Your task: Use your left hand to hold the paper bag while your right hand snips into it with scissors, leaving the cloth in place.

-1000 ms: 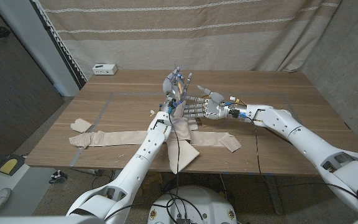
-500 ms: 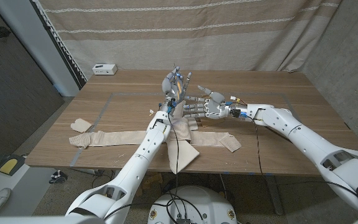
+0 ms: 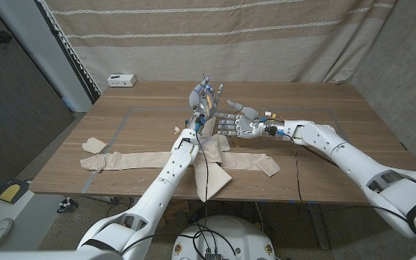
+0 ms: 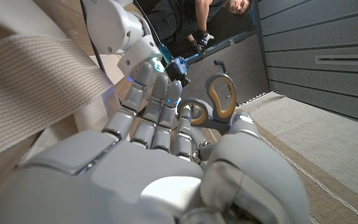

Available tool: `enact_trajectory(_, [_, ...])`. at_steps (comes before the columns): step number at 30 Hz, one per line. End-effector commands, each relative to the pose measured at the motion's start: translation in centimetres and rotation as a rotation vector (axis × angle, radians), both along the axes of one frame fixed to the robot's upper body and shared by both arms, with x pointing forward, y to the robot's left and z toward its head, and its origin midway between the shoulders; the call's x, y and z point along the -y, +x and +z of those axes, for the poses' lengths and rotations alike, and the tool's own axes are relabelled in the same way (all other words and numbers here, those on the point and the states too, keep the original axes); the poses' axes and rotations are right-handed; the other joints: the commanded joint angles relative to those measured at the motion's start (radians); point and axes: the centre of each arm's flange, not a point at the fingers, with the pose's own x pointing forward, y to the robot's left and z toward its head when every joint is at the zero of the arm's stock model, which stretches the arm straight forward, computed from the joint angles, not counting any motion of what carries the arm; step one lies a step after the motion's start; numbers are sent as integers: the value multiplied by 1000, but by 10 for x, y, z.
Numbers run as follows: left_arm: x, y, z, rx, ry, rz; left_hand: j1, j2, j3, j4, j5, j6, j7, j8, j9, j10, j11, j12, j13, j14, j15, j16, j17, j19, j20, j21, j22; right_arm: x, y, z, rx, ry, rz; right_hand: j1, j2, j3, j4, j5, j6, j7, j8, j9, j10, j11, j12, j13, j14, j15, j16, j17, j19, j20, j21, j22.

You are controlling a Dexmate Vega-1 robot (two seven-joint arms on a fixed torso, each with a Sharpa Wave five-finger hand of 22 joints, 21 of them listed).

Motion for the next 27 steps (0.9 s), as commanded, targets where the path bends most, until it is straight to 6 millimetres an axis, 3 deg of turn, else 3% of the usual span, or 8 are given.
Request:
enact_trajectory(1, [5,1,-2,-4,-1,-11,-1,5,1,-3,4,71,-71,-3,-7,61,-56,0,157,6,-1,-3,4,0,-114,5,-1,-9,3,-1,-50,37,51,12,-3,-5,-10,-2,10,5,0,3,43,-29,119,133,43,-41,124,125,18,-16,73,71])
enact_trajectory(3, [5,1,-2,-4,1,-12,-2,5,0,-3,4,69,-69,-3,-4,69,-55,8,167,6,-1,-3,7,-1,-116,5,-1,-9,5,-2,-74,59,59,15,-3,-5,-11,-2,15,8,1,3,71,-46,153,143,76,-61,157,141,40,-26,102,93])
enact_trajectory(8, [6,1,-3,-2,3,-15,-2,5,-2,-5,4,79,-74,-7,-13,66,-56,-1,157,3,-1,-8,4,-1,-117,4,-1,-11,6,-5,-111,92,75,19,-6,-7,-14,-2,26,10,2,3,106,-61,182,134,119,-82,186,139,73,-36,136,113])
enact_trajectory(13, [6,2,-3,-2,5,-12,-4,4,-5,-5,6,83,-78,-11,-16,69,-55,2,164,0,-1,-12,7,-3,-114,4,-1,-15,6,-9,-136,106,85,22,-6,-7,-16,-2,33,12,3,2,121,-69,194,132,120,-83,198,147,75,-39,142,115])
enact_trajectory(27, [10,4,0,19,14,-9,-2,3,-12,-14,9,103,-78,-15,-18,61,-55,-15,152,-2,-1,-23,8,-9,-113,-2,-3,-21,5,-12,-156,101,95,35,7,2,-19,0,37,8,1,2,104,-61,201,125,103,-81,197,132,60,-41,144,111])
